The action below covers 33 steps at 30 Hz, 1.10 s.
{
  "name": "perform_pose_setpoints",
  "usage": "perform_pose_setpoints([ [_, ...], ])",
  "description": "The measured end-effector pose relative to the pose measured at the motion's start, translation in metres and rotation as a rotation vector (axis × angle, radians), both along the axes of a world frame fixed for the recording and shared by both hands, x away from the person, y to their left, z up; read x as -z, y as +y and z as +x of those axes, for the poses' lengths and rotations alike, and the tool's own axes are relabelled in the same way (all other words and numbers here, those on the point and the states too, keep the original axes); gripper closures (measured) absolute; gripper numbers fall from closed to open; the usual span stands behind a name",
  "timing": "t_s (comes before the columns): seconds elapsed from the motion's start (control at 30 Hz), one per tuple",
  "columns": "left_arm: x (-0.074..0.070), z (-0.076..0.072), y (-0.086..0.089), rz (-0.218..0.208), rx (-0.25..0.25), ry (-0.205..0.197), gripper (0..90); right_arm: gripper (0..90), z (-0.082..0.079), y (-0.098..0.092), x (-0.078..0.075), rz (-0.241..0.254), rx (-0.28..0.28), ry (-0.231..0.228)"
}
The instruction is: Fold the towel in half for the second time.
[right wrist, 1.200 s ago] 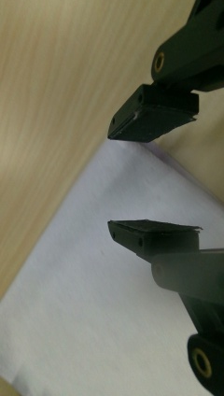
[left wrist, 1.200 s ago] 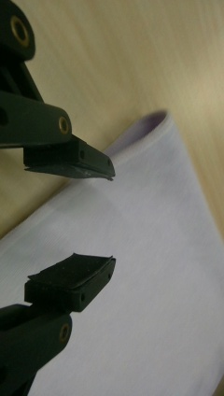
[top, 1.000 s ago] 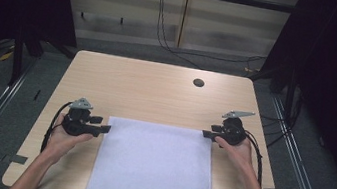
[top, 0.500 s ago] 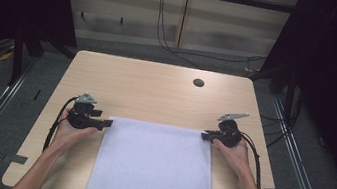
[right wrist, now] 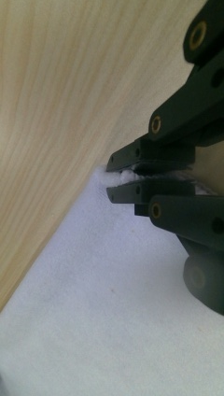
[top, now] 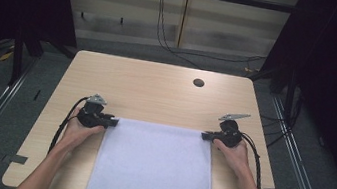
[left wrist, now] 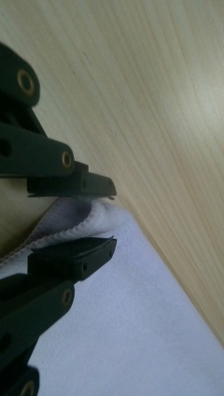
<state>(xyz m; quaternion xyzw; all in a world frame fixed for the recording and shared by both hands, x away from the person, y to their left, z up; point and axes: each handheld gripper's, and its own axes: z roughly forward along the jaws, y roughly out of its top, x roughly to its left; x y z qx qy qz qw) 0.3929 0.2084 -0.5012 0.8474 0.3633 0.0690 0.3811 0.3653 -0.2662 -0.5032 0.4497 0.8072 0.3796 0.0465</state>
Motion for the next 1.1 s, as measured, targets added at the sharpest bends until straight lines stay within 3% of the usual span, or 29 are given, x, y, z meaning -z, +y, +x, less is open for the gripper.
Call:
perform_pose_setpoints([
  [0.1,-0.002,-0.001,0.0,-0.024,0.02,0.007,80.5,85.3,-0.002,-0.002,0.0,0.031,0.011,0.004],
  [0.13,-0.003,-0.002,0.001,-0.013,0.022,0.001,81.7,85.4,-0.004,-0.002,0.0,0.04,0.014,0.001],
  [0.3,-0.021,0.004,0.006,-0.08,0.004,-0.023,83.9,85.7,-0.004,-0.005,-0.019,0.096,0.014,-0.047],
  [0.4,-0.037,0.012,0.007,-0.109,-0.008,-0.048,84.0,85.7,0.002,-0.005,-0.035,0.11,0.014,-0.089],
  [0.53,-0.065,0.023,0.007,-0.102,-0.007,-0.09,84.0,85.7,0.015,-0.007,-0.063,0.12,0.026,-0.14],
  [0.67,-0.093,0.031,0.01,-0.116,-0.032,-0.136,83.9,85.7,0.03,-0.01,-0.087,0.101,0.05,-0.182],
  [0.83,-0.118,0.036,0.005,-0.147,-0.059,-0.191,84.0,85.7,0.041,-0.009,-0.112,0.104,0.072,-0.24],
  [0.93,-0.123,0.032,0.004,-0.158,-0.057,-0.209,84.1,86.1,0.04,-0.013,-0.123,0.121,0.085,-0.287],
  [1.0,-0.122,0.026,0.004,-0.158,-0.036,-0.214,84.3,86.1,0.033,-0.017,-0.127,0.169,0.075,-0.303],
  [1.1,-0.117,0.011,0.008,-0.183,-0.017,-0.215,84.3,86.1,0.017,-0.019,-0.124,0.144,0.044,-0.303],
])
